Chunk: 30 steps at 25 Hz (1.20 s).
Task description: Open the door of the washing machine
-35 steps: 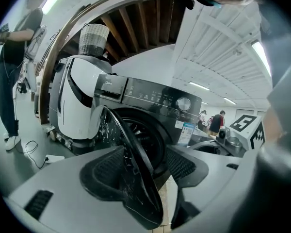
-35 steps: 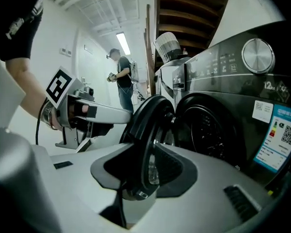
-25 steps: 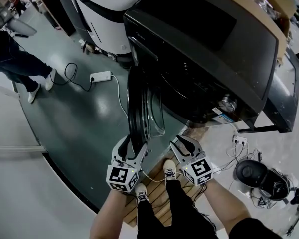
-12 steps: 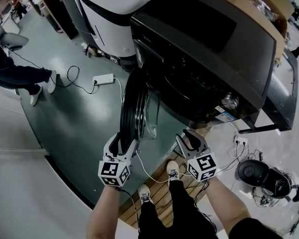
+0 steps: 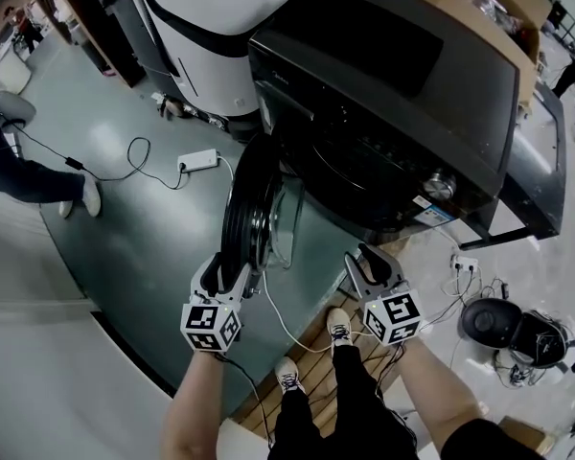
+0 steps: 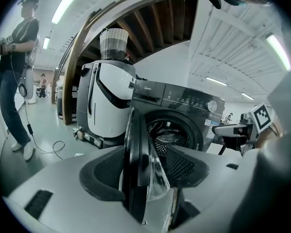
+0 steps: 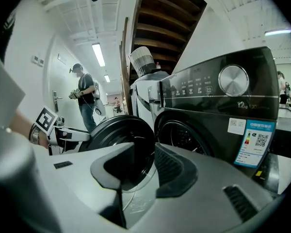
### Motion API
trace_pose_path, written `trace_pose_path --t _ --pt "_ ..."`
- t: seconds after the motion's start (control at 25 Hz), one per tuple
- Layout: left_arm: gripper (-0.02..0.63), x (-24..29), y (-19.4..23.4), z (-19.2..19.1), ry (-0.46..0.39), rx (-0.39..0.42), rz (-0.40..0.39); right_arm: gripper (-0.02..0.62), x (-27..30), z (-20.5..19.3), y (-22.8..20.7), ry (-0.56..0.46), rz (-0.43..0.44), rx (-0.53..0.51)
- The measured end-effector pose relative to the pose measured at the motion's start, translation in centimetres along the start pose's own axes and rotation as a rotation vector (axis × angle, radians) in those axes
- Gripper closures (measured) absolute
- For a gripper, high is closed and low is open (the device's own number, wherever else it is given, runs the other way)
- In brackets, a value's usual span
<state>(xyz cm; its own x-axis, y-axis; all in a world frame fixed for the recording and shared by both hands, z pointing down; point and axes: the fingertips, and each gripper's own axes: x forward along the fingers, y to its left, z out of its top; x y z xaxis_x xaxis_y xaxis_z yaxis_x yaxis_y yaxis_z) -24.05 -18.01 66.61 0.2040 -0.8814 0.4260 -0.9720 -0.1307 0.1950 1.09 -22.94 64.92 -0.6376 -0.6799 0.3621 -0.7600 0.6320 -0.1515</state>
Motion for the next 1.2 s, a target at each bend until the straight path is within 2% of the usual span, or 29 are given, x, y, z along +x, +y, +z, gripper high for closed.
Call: trace_pose_path --t 0.44,0.84,1.0,1.2 --pt "0.334 -0.1 2.7 0.0 0.028 0.021 -0.001 0.462 0.1 1.9 1.0 -0.041 -0.046 0.002" --pt "0.334 -0.5 4.4 0.3 0.022 -0.036 0.002 0.462 -0.2 2.5 2.0 -0.052 -0.058 0.006" --pt "0.334 -1.3 4.1 1.0 0.021 -0.021 -0.007 0.462 -0.5 3.3 2.5 -0.059 -0.057 0.003" --pt "0.334 -3.6 2.4 3.4 -0.026 0.026 -0.043 0.477 -1.8 5.0 3.3 -0.080 -0.065 -0.003"
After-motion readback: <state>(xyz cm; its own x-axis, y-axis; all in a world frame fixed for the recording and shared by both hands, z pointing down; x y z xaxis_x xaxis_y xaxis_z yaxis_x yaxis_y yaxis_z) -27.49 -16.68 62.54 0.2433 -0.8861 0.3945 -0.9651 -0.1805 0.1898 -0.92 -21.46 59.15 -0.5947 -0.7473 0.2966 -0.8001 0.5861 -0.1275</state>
